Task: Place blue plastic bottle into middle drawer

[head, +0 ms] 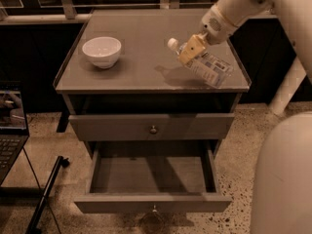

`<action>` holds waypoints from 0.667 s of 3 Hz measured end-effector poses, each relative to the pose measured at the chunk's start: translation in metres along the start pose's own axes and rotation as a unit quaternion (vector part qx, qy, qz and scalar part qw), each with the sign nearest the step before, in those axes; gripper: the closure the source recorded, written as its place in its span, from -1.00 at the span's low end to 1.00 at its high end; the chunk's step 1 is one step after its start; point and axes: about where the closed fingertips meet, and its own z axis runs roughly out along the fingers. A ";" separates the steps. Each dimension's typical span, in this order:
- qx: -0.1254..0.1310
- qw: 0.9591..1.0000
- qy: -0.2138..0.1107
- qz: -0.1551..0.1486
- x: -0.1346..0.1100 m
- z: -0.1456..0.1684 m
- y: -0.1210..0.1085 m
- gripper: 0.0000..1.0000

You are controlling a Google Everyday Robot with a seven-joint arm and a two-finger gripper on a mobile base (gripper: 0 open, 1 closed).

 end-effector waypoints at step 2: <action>-0.030 0.998 -0.032 -0.038 -0.002 -0.005 0.012 1.00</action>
Offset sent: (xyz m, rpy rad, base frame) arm -0.0120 0.0029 0.0094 0.0806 -0.0384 0.0776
